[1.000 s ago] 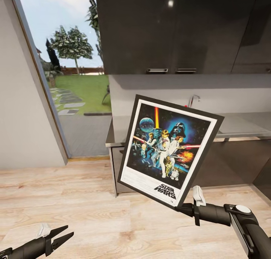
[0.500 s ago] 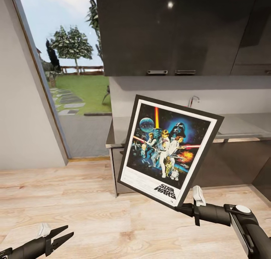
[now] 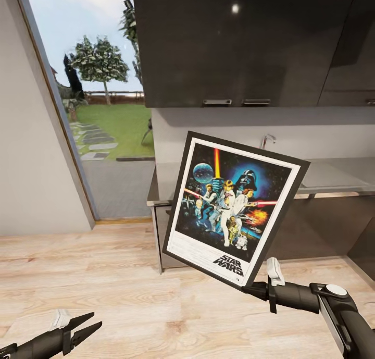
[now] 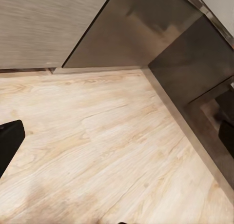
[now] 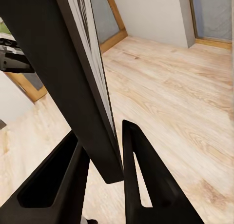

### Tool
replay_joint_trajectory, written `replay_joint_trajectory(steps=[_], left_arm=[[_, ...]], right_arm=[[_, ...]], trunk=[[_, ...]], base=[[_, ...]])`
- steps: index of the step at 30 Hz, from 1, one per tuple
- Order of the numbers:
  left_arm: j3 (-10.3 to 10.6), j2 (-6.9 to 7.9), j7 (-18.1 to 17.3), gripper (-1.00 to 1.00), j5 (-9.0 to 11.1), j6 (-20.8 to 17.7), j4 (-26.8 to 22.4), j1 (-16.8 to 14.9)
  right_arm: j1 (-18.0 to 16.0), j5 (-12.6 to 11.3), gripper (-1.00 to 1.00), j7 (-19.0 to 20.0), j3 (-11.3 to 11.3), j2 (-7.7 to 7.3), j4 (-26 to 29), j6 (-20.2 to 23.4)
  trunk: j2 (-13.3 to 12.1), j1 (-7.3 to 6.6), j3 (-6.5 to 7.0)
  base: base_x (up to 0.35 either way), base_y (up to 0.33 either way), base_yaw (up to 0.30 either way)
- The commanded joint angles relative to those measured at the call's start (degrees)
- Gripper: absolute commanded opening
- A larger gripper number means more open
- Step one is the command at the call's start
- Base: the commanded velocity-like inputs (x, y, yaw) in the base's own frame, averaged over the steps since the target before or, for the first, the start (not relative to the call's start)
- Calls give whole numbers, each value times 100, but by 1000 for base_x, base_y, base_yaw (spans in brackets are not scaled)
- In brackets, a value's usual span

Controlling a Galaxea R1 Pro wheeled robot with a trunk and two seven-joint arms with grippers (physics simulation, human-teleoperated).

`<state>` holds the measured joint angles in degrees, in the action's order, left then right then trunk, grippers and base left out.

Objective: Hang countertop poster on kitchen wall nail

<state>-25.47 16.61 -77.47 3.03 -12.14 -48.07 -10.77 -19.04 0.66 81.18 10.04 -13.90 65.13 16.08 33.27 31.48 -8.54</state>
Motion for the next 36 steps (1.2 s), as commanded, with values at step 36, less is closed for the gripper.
replay_joint_trajectory(steps=[36], left_arm=[[-9,0,-23,100,14,-60,0,-4]], right_arm=[[-5,5,-100,29,7,1,2,87]], trunk=[[-1036,-569,457]], base=[[0,0,0]])
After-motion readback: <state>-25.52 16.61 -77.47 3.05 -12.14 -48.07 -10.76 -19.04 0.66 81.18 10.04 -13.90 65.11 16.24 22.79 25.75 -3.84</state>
